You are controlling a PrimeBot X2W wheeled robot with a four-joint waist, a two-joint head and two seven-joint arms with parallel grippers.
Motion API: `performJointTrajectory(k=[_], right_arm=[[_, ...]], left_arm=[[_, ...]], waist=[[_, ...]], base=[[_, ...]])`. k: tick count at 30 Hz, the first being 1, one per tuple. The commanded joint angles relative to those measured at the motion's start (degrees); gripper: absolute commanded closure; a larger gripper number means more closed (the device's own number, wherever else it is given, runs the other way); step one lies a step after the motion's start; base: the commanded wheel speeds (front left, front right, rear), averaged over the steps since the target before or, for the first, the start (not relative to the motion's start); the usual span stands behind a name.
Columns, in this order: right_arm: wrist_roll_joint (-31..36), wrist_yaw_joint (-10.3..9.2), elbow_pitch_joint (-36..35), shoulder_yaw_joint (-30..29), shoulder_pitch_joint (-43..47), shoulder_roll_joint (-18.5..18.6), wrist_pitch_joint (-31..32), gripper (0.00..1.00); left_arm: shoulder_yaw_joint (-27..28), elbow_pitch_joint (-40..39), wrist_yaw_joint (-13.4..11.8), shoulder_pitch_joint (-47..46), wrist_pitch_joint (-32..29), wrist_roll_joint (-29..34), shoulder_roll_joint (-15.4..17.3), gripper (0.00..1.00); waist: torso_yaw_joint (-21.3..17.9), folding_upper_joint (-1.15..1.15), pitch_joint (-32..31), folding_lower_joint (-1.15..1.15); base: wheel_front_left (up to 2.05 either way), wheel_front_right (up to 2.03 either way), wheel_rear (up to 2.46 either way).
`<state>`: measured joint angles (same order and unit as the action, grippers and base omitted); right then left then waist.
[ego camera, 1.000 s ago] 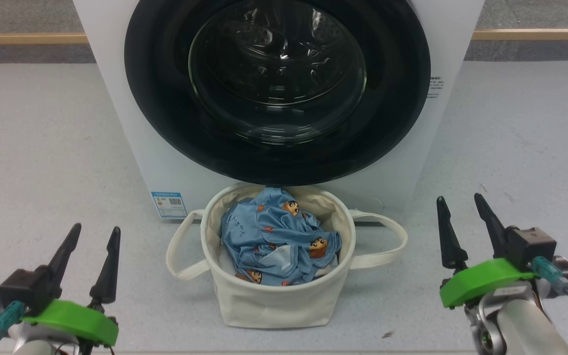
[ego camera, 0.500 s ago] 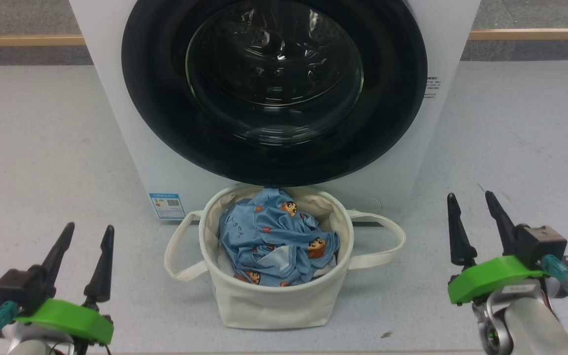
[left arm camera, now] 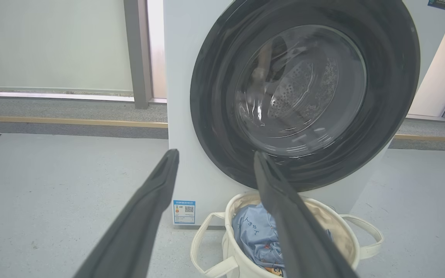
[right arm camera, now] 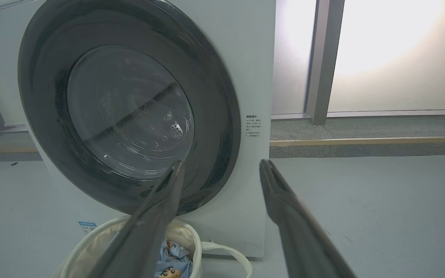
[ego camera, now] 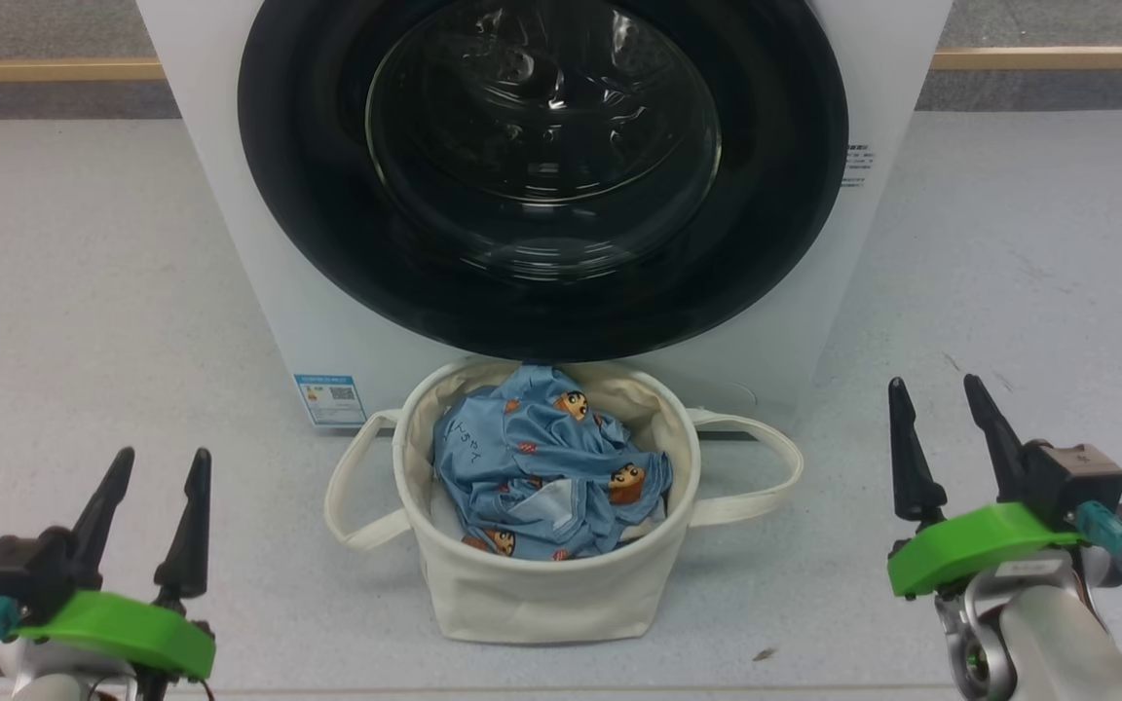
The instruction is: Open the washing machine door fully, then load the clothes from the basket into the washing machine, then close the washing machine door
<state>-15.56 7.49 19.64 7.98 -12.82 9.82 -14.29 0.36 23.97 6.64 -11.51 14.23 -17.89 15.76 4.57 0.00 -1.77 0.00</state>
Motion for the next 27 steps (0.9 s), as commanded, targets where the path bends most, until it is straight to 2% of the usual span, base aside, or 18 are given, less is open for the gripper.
performJointTrajectory(k=[1, 27], right_arm=[[0.1, 0.0, -2.2, 0.6, -2.3, 0.2, -0.7, 0.0], [0.1, 0.0, -2.8, 0.4, -2.3, -0.2, -0.7, 0.0]], left_arm=[[2.0, -2.2, 0.2, -3.4, 0.5, -0.1, 2.1, 0.0], [1.6, -2.2, -0.6, -3.3, 0.7, 0.7, 2.4, 0.0]], waist=[[0.0, 0.0, 0.0, 0.0], [0.1, 0.0, 0.4, 0.0]], base=[[0.0, 0.0, 0.0], [0.0, 0.0, 0.0]])
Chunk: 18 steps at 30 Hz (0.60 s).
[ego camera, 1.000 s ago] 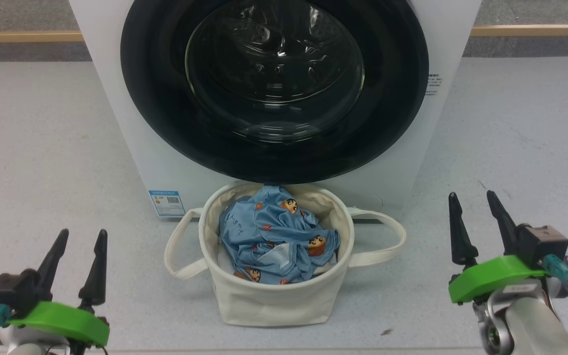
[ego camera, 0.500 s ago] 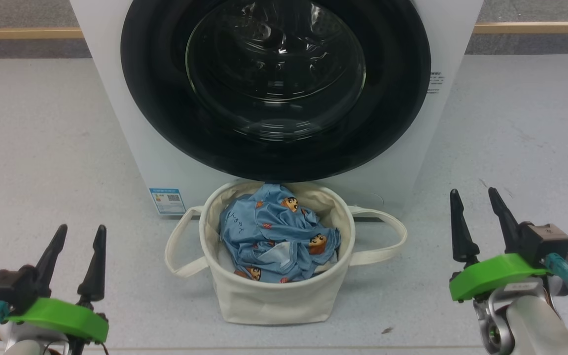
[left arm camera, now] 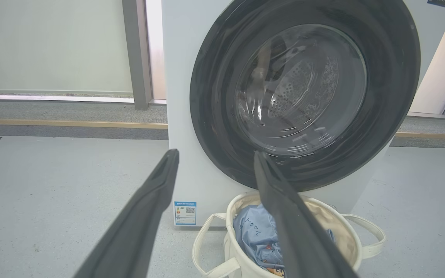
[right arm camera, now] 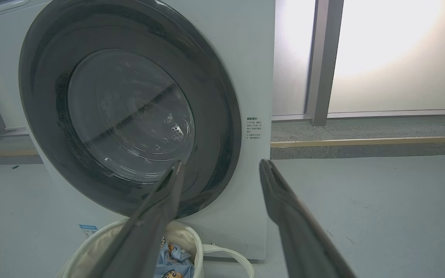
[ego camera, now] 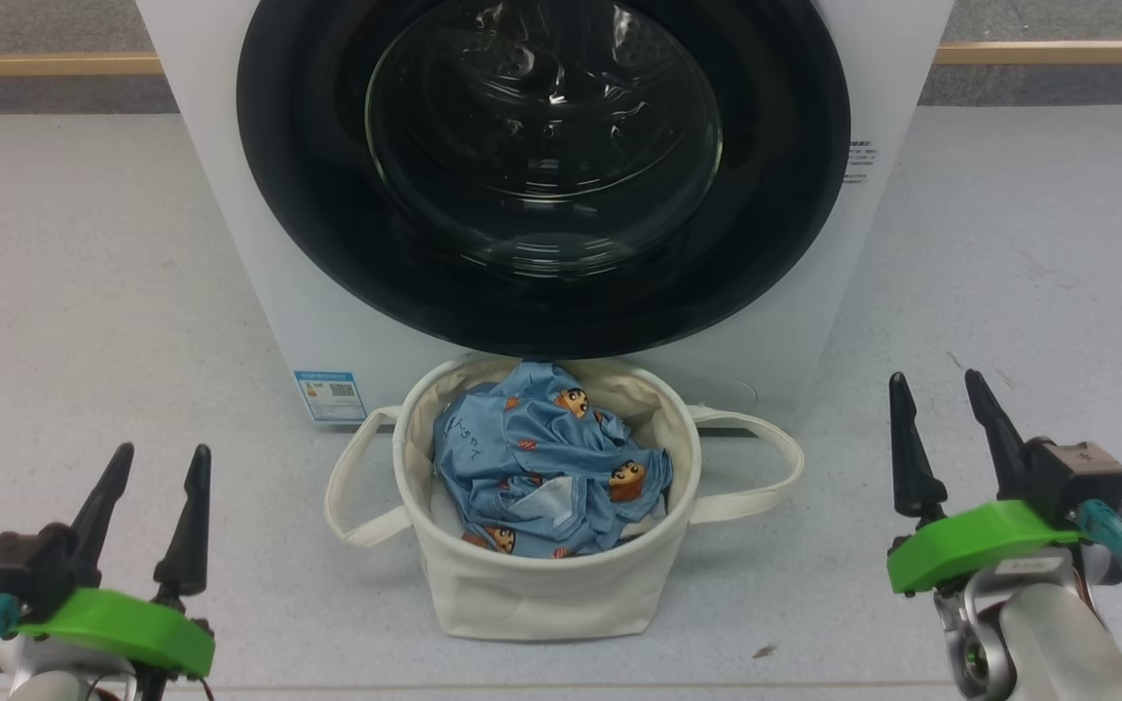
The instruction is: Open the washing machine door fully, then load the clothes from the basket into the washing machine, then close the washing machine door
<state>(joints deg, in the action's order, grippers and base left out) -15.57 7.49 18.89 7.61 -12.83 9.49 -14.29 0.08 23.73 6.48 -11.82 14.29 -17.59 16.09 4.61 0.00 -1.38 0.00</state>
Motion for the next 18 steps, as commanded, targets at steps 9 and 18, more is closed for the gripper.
performJointTrajectory(k=[9, 18], right_arm=[[-0.2, 0.0, -2.0, 0.9, -2.4, 0.0, -0.7, 0.0], [-0.2, 0.0, -1.8, 0.9, -2.5, 0.0, -0.7, 0.0]], left_arm=[[1.8, -1.5, -0.8, -3.1, 0.7, 0.7, 1.9, 0.0], [1.7, -1.5, -0.8, -3.1, 0.7, 1.2, 1.9, 0.0]], waist=[[0.2, 0.0, 0.0, 0.0], [0.1, 0.0, 0.0, 0.0]], base=[[0.0, 0.0, 0.0], [0.3, -0.02, -0.28]])
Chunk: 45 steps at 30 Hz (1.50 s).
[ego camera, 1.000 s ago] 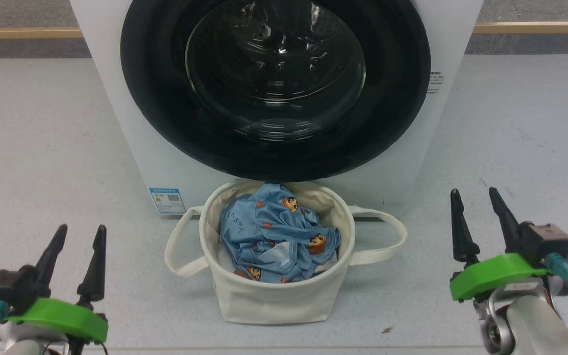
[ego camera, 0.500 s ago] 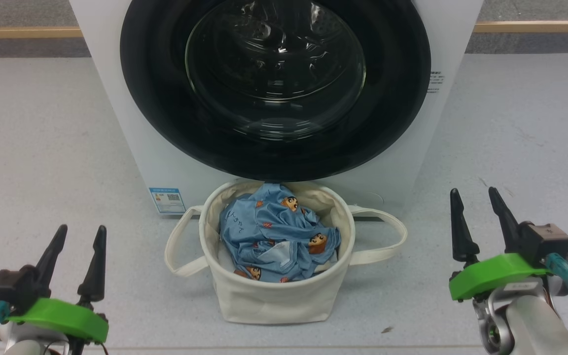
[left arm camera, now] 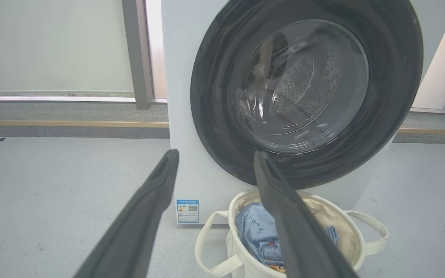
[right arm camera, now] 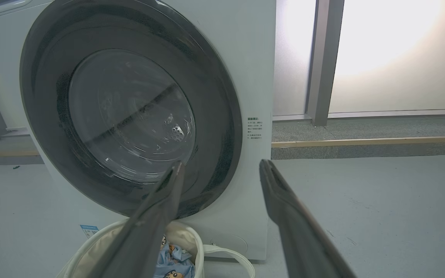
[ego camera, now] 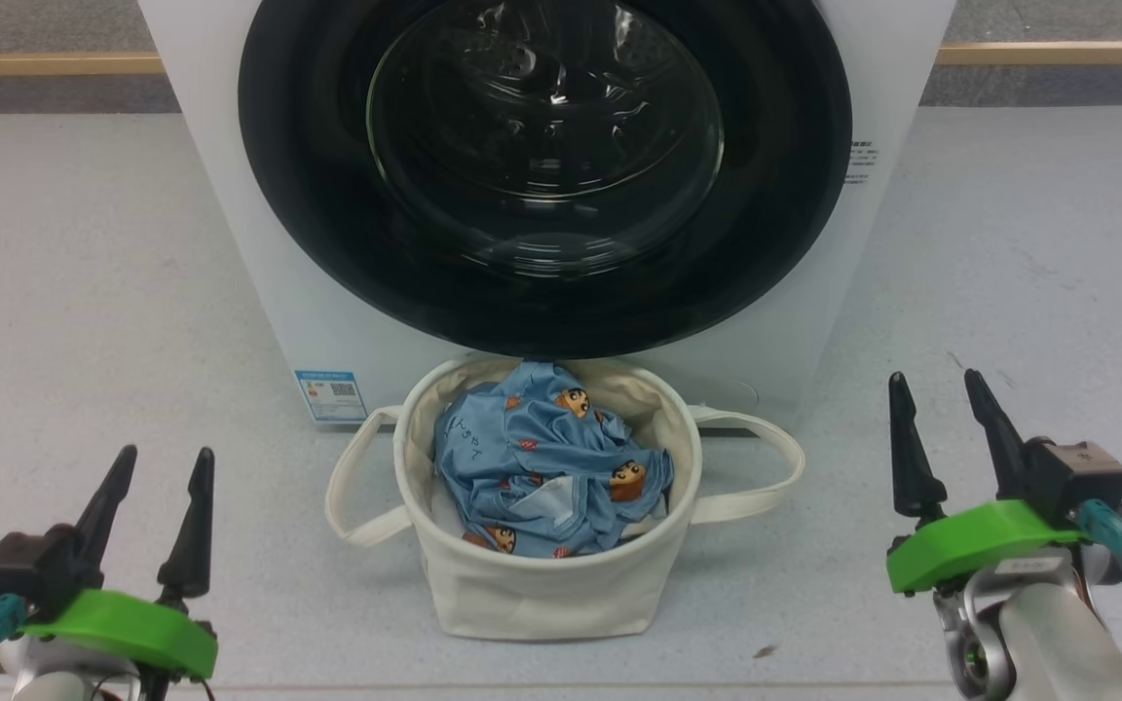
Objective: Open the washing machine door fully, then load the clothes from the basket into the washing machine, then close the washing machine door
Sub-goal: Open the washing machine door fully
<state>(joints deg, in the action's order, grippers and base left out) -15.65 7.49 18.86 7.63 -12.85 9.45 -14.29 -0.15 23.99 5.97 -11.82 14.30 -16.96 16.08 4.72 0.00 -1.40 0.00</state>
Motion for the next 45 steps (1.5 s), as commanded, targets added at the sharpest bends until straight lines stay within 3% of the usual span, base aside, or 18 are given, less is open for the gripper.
performJointTrajectory(k=[1, 14, 31, 45], right_arm=[[-0.1, 0.0, -1.7, 0.9, -2.4, 0.1, -0.7, 0.0], [-0.3, 0.0, -1.7, 1.1, -2.4, 0.2, -0.7, 0.0], [-1.0, 0.0, -1.3, 1.7, -2.0, 0.1, -0.7, 0.0], [-1.0, 0.0, -1.3, 1.3, -1.7, -0.2, -0.7, 0.0]], left_arm=[[1.9, -1.8, -0.3, -3.1, 0.7, 0.6, 1.9, 0.0], [1.3, -1.0, -0.4, -3.2, 0.7, 2.0, 2.1, 0.0], [-0.2, -1.4, 0.4, -3.1, 0.7, 1.3, 1.5, 0.0], [-0.6, -2.1, 0.9, -2.8, 0.7, 0.6, 1.7, 0.0]], waist=[[0.0, 0.0, 0.0, 0.0], [-0.1, 0.0, 0.1, 0.0], [-0.2, 0.0, -0.1, 0.0], [-0.4, 0.0, 0.2, 0.0]], base=[[0.99, -0.02, -0.97], [1.43, 0.54, -1.96], [1.01, 1.37, -2.37], [0.44, 0.44, -0.88]])
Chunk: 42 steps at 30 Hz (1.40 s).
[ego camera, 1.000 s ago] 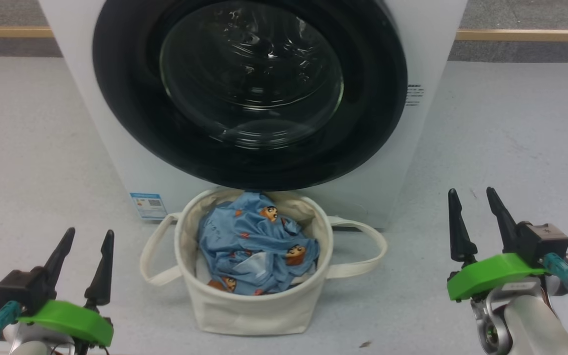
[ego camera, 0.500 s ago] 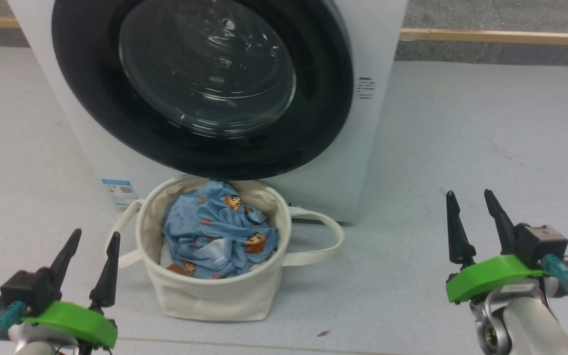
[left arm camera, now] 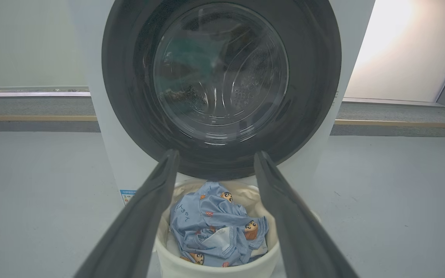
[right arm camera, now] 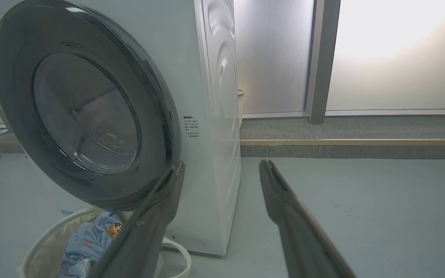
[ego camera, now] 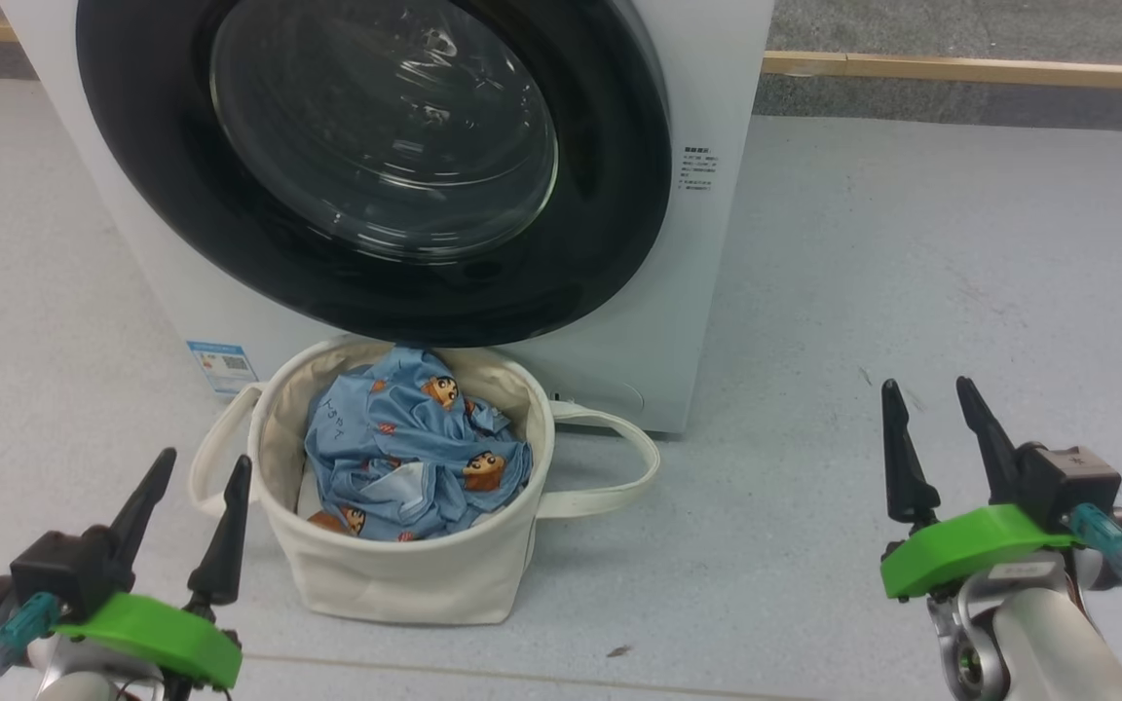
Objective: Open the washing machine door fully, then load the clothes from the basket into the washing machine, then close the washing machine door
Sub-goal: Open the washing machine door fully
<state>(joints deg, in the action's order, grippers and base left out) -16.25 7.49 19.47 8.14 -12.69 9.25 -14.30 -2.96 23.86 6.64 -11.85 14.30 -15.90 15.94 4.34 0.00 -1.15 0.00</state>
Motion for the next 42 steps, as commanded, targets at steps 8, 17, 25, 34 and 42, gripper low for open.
performJointTrajectory(k=[8, 17, 25, 34, 42], right_arm=[[0.2, 0.0, -1.0, -1.8, -2.2, -1.3, -0.7, 0.0], [0.0, 0.0, -0.6, -3.0, -2.5, -2.1, -0.7, 0.0], [-0.9, 0.0, -0.2, -4.0, -2.7, -2.6, -0.7, 0.0], [-1.5, 0.0, 0.0, -4.6, -3.0, -3.0, -0.7, 0.0], [-1.6, 0.0, 0.1, -5.6, -3.3, -3.3, -0.7, 0.0]], left_arm=[[2.7, -1.9, 0.3, -3.0, 0.7, -0.8, 1.7, 0.0], [3.8, -1.3, 0.2, -2.9, 0.7, -1.9, 0.9, 0.0], [6.7, -2.1, 0.0, -3.5, 0.7, -4.6, -0.9, 0.0], [7.8, -2.4, -1.1, -2.8, 0.7, -2.6, -1.5, 0.0], [8.5, -3.5, -1.3, -2.8, 0.7, -1.1, -2.8, 0.0]], waist=[[0.0, 0.0, 0.1, 0.0], [0.1, 0.0, 0.0, 0.0], [0.3, 0.0, 0.1, 0.0], [0.5, 0.0, 0.4, 0.0], [0.9, 0.0, 0.9, 0.0]], base=[[0.0, 0.0, 0.0], [0.0, 0.0, 0.0], [0.0, 0.0, 0.0], [0.0, 0.0, 0.0], [0.0, 0.0, 0.0]])
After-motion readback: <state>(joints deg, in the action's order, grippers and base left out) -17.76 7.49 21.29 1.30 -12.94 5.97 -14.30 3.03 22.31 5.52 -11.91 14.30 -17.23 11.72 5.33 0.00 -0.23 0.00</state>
